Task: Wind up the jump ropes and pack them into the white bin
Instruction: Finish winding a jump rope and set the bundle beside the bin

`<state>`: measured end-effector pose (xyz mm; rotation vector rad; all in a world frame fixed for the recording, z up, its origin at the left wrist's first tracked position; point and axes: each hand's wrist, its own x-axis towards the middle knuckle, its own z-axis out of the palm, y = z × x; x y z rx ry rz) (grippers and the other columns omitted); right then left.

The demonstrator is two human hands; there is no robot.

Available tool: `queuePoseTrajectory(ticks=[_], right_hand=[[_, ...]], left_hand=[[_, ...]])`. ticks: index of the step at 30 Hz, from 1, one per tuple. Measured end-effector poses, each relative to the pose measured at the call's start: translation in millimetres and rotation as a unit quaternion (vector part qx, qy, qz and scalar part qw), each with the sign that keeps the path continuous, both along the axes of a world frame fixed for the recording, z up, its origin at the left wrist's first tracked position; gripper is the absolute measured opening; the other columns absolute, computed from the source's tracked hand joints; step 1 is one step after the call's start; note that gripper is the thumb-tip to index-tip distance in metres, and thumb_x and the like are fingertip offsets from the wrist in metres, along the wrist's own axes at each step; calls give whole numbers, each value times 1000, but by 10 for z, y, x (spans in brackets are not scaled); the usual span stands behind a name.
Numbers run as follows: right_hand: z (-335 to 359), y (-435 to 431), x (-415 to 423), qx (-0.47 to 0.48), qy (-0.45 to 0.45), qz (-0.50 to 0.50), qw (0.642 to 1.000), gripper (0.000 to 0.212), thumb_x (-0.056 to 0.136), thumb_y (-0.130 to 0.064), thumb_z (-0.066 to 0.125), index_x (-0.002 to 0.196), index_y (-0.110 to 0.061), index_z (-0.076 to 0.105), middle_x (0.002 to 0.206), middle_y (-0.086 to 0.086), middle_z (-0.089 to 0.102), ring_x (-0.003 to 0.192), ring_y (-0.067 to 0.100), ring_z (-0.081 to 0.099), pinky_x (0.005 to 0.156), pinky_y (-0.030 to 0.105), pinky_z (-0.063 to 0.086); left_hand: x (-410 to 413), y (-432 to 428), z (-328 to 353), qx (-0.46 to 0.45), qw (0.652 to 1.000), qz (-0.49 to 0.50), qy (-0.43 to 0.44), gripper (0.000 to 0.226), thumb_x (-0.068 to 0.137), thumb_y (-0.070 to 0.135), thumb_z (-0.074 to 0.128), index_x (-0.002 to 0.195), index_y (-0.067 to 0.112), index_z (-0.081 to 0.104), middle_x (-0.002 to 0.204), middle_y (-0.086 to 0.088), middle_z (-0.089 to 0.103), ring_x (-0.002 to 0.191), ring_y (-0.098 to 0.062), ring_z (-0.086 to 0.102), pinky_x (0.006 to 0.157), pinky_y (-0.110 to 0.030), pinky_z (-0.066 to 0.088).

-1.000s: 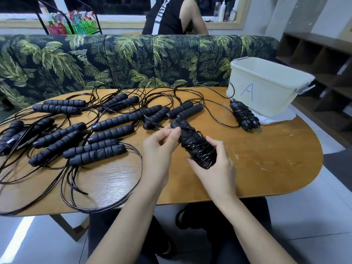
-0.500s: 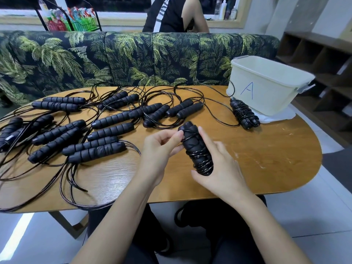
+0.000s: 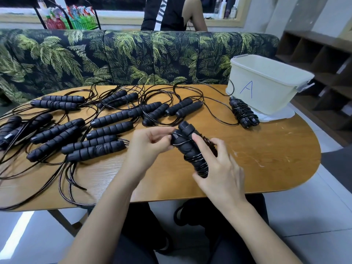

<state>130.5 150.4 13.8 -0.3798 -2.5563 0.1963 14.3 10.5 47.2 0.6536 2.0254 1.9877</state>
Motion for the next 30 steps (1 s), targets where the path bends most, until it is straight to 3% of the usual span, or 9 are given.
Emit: queuePoseTrajectory(ticks=[11, 16, 19, 20, 21, 23, 24, 26, 30], right_hand=[[30, 99, 23, 27, 23, 76, 996, 101, 49, -28, 89, 139, -33, 43, 121, 4, 55, 84, 22, 66, 57, 40, 56], [47, 69, 29, 16, 46, 106, 993, 96, 52, -27, 85, 138, -34, 42, 122, 1, 52, 84, 20, 64, 53, 31, 52], [15, 42, 6, -1, 55, 91, 994, 97, 51, -27, 86, 138, -33, 43, 121, 3, 53, 82, 22, 64, 51, 28, 51], [-9, 42, -4, -3, 46, 78, 996, 99, 50, -27, 87, 138, -34, 42, 121, 4, 54, 81, 23, 65, 51, 29, 51], [-39, 48, -9, -3, 33, 61, 998, 102, 49, -28, 89, 139, -34, 41, 121, 5, 55, 81, 24, 65, 50, 30, 52], [-92, 75, -12, -2, 7, 34, 999, 106, 47, -29, 91, 140, -35, 40, 121, 6, 55, 80, 25, 66, 49, 32, 52], [-110, 88, -12, 0, -1, 26, 1000, 107, 46, -29, 92, 140, -35, 40, 120, 6, 55, 80, 25, 65, 49, 32, 52], [-120, 101, -21, 15, -11, 20, 1000, 107, 46, -28, 93, 140, -34, 42, 120, 7, 56, 81, 26, 65, 48, 32, 51], [-121, 80, -40, 39, -17, 15, 999, 104, 48, -28, 92, 140, -32, 45, 120, 8, 55, 82, 26, 64, 47, 33, 51]], left_hand=[[-238, -145, 192, -39, 993, -80, -78, 38, 81, -22, 49, 73, 5, 74, 84, -17, 74, 74, -23, 72, 66, -27, 58], [-329, -167, 99, -32, 959, -180, -216, 32, 80, -16, 54, 77, 7, 76, 81, -8, 73, 72, -14, 70, 70, -22, 58], [-246, -96, 38, 51, 929, -170, -325, 29, 77, -13, 58, 79, 10, 76, 77, -5, 71, 66, -10, 68, 61, -17, 56], [-219, -70, -6, 59, 933, -150, -323, 32, 82, -11, 55, 77, 12, 76, 76, -5, 71, 65, -10, 66, 60, -18, 56], [-200, -47, -54, 43, 952, -118, -280, 33, 85, -9, 54, 76, 14, 76, 77, -6, 71, 67, -12, 65, 61, -19, 55], [-159, -30, -121, -42, 992, -40, -110, 28, 87, -3, 60, 80, 17, 77, 85, -6, 73, 78, -15, 63, 70, -22, 52], [-137, -34, -121, -80, 996, -13, -29, 25, 87, 0, 60, 85, 18, 77, 87, -4, 73, 81, -14, 63, 74, -21, 51], [-97, -25, -88, -137, 988, 6, 74, 18, 90, 11, 58, 90, 18, 75, 83, 3, 72, 80, -9, 64, 73, -19, 49], [-82, 12, -45, -213, 952, -7, 219, 17, 89, 31, 64, 86, 17, 73, 76, 0, 71, 74, -16, 65, 72, -36, 52]])
